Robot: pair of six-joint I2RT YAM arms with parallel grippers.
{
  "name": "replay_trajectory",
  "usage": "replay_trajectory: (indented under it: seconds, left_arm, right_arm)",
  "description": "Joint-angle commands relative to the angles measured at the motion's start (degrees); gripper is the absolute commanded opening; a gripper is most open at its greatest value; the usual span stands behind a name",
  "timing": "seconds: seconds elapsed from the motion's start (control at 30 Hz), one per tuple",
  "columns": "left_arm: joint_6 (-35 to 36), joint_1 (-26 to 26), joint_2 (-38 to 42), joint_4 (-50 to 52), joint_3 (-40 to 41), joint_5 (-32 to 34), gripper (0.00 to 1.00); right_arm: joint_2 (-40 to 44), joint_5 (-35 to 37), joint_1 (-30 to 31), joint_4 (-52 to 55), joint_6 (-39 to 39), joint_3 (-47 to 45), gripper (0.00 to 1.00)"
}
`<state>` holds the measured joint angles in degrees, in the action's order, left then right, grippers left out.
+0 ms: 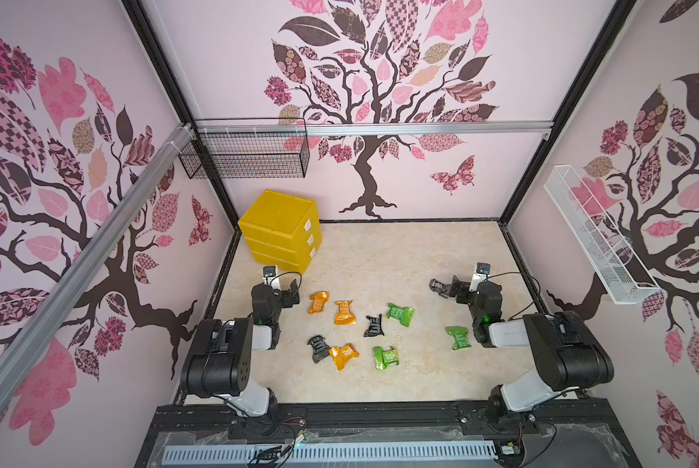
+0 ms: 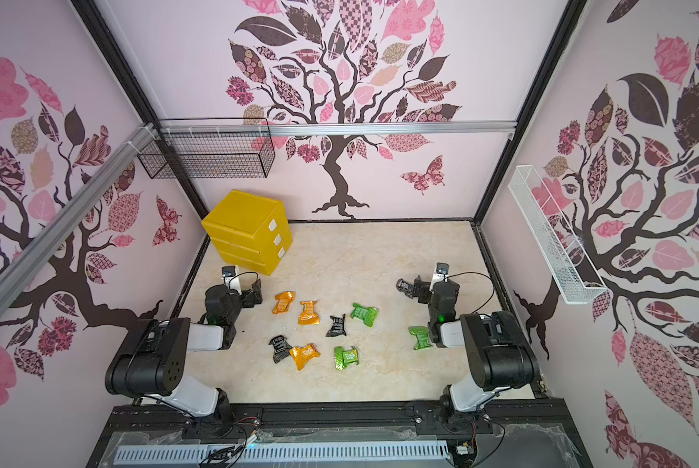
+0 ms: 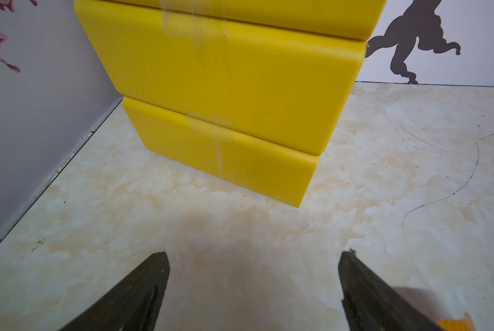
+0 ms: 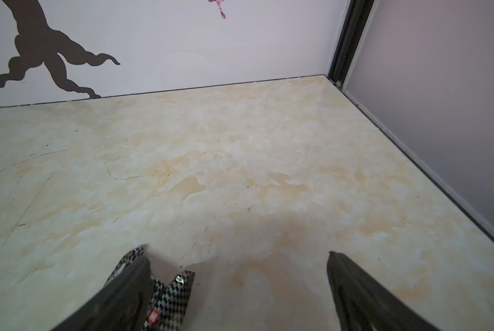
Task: Place the cookies into the drawer by color
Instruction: Move the storage box to the center of the board.
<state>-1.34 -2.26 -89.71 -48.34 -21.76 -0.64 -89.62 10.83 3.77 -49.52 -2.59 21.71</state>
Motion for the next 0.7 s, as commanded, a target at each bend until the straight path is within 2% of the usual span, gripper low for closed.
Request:
replay_trajectory:
  seconds: [0.0,0.4,0.5,0.6,0.67]
  left_arm:
    - [-0.1,-0.3,0.5,-1.0,-0.5,0.1,0.97]
    - [0.0,-0.2,0.6,-1.3,-0.3,0.1,0.98]
    - [-0.4,-0.3,2.1,-3.0,0.4,0.7,0.98]
    - [-0.8,-0.2,11.0,9.5,-1.5,2.8,0.97]
    - [-2.5,-0.2,16.8,17.8,-3.4,4.2,0.97]
  right_arm:
    - [0.1,-0.1,-0.4,-0.1,-0.3,1.5,0.99]
    - [0.3,-0.1,-0.6,-0.1,-0.4,1.3,0.99]
    - [2.9,0.3,-0.5,-2.9,-0.5,-1.0,0.99]
    - [9.8,2.9,-0.5,6.9,1.3,0.2,0.99]
    - [13.9,2.3,-0.4,12.8,1.9,1.5,0.99]
